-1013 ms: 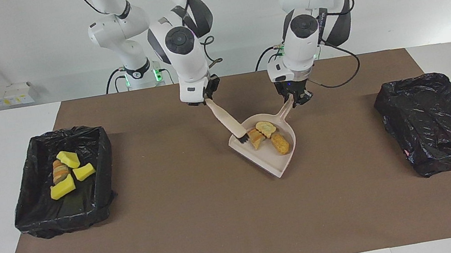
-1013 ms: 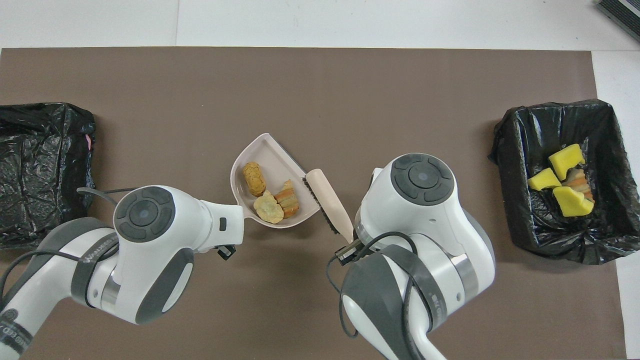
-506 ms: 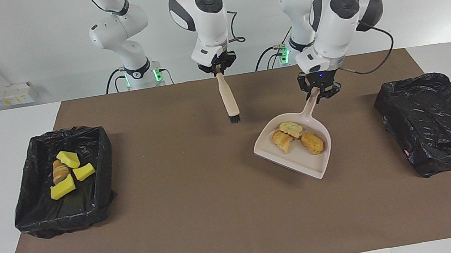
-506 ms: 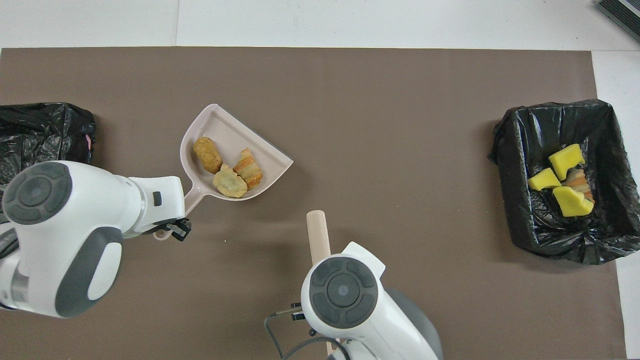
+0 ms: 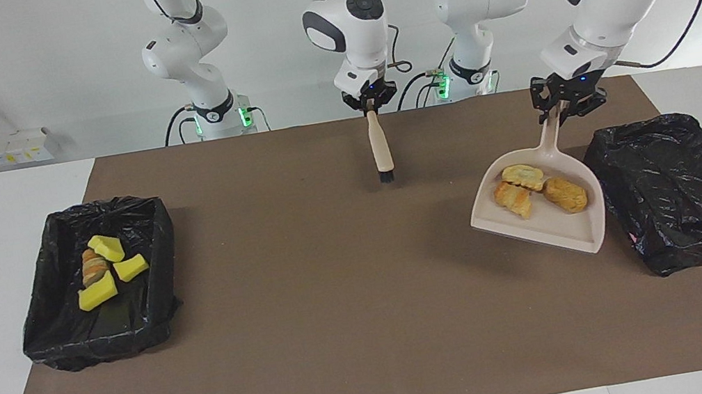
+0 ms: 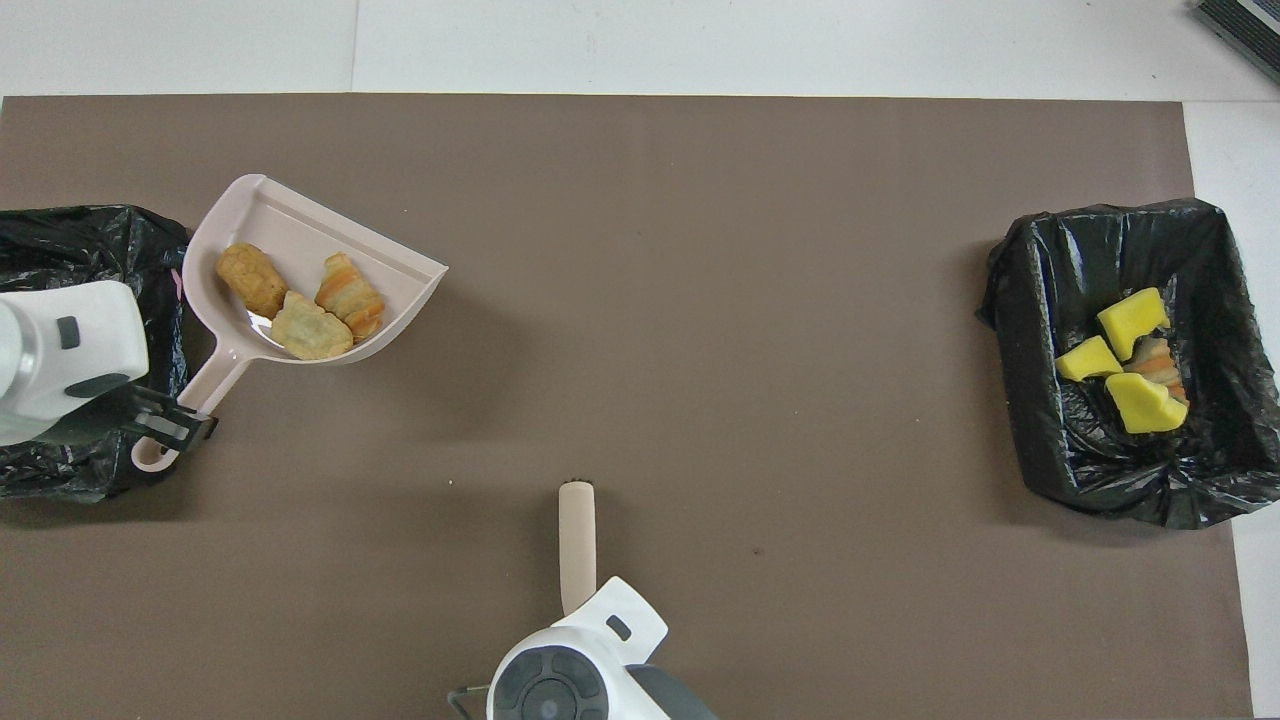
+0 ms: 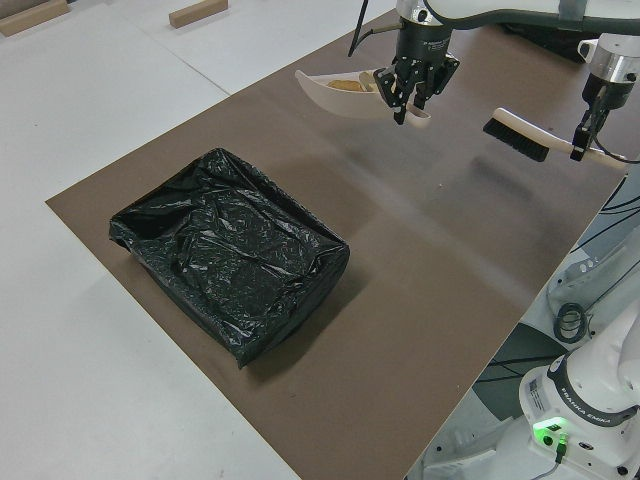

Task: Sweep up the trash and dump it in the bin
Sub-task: 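Carry the loaded dustpan to the black bag with the left gripper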

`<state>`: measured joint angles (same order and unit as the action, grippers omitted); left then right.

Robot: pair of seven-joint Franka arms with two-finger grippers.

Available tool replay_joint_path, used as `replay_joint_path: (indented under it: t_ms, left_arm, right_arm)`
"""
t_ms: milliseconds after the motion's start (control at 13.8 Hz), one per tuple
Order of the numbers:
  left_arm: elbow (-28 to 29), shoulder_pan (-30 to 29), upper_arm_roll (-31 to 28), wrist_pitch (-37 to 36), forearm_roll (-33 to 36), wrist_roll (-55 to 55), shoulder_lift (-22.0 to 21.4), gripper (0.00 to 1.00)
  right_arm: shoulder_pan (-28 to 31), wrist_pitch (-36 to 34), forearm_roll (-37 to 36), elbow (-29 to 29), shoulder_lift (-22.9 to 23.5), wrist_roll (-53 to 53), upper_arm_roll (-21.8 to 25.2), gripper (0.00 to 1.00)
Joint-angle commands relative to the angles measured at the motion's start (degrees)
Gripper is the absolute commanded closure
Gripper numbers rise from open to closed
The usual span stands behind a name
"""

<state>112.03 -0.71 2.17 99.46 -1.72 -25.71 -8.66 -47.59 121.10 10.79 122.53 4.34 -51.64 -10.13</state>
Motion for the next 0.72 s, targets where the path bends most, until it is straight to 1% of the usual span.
replay_joint_path:
  t_ms: [0,217,289,362,434,506,579,651]
  left_arm:
    - [-3.5,-8.3,0.5,-1.5,0.8,-6.5,1.3,1.00]
    - [-5.0,-21.1,0.4,0.0,1.0,-20.8,2.1,1.00]
    - [-5.6,-24.0,0.5,1.0,2.2,-23.7,2.2,1.00]
    - [-6.2,-26.3,0.4,1.2,5.4,-25.1,2.3,1.00]
    - [-7.1,-28.4,0.3,1.4,8.6,-27.2,2.9,1.00]
    - [-8.3,-30.3,0.3,1.2,10.3,-28.9,3.4,1.00]
    - [-8.8,-31.6,0.1,1.2,12.0,-30.1,3.9,1.00]
    - [-8.8,-32.4,0.0,1.4,15.2,-31.7,4.2,1.00]
  right_arm:
    - [-0.3,1.5,-1.8,-0.2,1.4,-1.6,0.2,1.00]
    - [-0.3,2.2,-2.4,1.1,1.9,-1.1,0.2,1.00]
    - [-0.3,2.0,-2.4,1.0,2.0,-1.0,0.2,0.76]
    - [-0.2,1.5,-2.7,0.7,2.2,-1.1,0.1,0.01]
    - [-0.4,1.0,-3.5,0.1,2.2,-1.2,0.2,0.00]
    - [-0.3,0.5,-3.9,-0.7,2.2,-1.2,0.2,0.00]
    - [0.0,-1.0,-4.0,-1.9,2.2,-1.1,0.2,0.00]
    - [0.5,-3.0,-4.1,-3.4,2.2,-1.0,0.3,0.00]
